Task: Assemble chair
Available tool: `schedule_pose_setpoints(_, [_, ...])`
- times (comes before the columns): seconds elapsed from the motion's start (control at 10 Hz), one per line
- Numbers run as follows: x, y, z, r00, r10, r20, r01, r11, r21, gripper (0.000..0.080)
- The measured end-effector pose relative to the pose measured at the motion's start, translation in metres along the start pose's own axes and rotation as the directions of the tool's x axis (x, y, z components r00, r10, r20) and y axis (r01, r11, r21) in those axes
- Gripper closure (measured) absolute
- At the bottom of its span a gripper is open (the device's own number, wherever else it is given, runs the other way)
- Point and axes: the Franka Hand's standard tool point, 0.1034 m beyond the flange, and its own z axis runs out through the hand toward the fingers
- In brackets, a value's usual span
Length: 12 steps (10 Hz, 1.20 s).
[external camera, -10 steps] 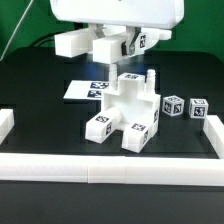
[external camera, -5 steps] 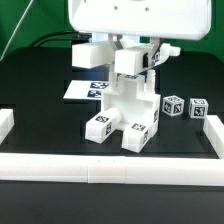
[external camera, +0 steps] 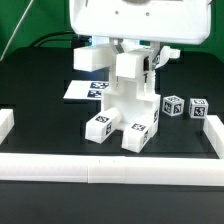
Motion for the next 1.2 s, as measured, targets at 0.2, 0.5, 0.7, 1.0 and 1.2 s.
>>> schedule_pose_setpoints(0.2, [-0.0010,-0.0008,0.0009,1.000,-0.002,0.001,0.002,1.000,-0.001,0.0515])
schedule_pose_setpoints(0.5, [-0.0016,-0.0017,0.0024,1.000,-0.004,-0.001,0.004,1.000,-0.001,0.0515])
schedule_pose_setpoints(0.7, [-0.0023,-0.0031,0.0027,1.000,-0.007,-0.001,0.007,1.000,0.000,0.0515])
schedule_pose_setpoints(1.0, [-0.0039,-0.0062,0.0029,1.000,-0.013,-0.001,0.013,1.000,0.000,0.0515])
schedule_pose_setpoints(1.2, [-0.0045,-0.0079,0.0030,1.000,-0.020,-0.002,0.020,1.000,0.000,0.0515])
